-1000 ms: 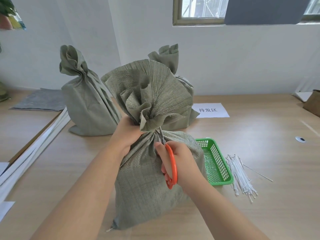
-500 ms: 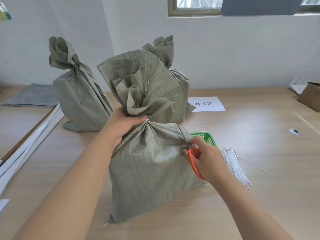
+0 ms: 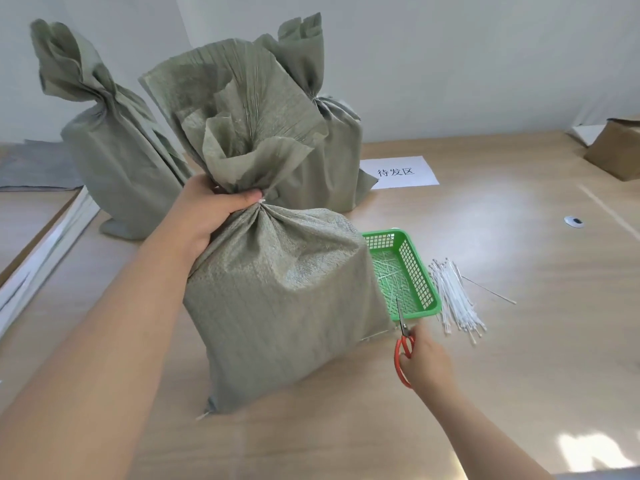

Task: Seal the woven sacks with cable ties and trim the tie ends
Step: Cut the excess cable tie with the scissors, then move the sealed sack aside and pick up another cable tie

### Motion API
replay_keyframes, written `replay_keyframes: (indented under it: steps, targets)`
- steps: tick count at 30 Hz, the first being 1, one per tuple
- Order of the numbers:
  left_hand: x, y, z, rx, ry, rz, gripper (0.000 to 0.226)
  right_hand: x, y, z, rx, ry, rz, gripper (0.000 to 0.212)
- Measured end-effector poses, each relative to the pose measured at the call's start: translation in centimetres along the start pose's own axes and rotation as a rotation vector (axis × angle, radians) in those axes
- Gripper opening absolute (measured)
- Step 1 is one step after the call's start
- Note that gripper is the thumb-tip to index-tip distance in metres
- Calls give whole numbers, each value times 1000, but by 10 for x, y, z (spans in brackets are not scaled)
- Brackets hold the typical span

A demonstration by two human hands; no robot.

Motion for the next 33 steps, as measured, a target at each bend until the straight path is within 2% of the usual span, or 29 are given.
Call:
replay_keyframes:
  steps: [5, 9, 21, 24, 27, 29, 31, 33]
  targets:
    - [-3, -4, -4, 6, 8, -16, 50, 38, 27, -4, 120, -198, 75, 25]
    - [-6, -7, -4, 15, 8, -13, 59, 54, 41, -6, 136, -203, 105, 7]
    - [-2, -5, 4, 58, 1, -1, 45, 61, 51, -15, 110, -209, 267, 12]
    - [-4, -5, 6, 45, -31, 42, 51, 63, 53, -16, 73, -223, 311, 14]
    - [-6, -4, 10, -31, -94, 121, 69, 62, 55, -16, 77, -251, 313, 18]
    - [-7, -3, 12, -62, -107, 146, 70, 55, 53, -14, 113, -208, 272, 23]
    - [-7, -2, 13, -65, -94, 156, 66, 38, 45, -14, 138, -72, 142, 37]
    - [-7, -1, 14, -65, -95, 159, 64, 13, 24, -21, 57, 80, -51, 48]
Point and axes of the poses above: each hand's wrist, its own z-axis away from the middle knuckle, its own x-axis out of the palm, y = z × x, the point moved 1 cm from there along -z, towards the middle knuckle, and after that the axes turned 7 degrees about z, right-handed, at the moved point
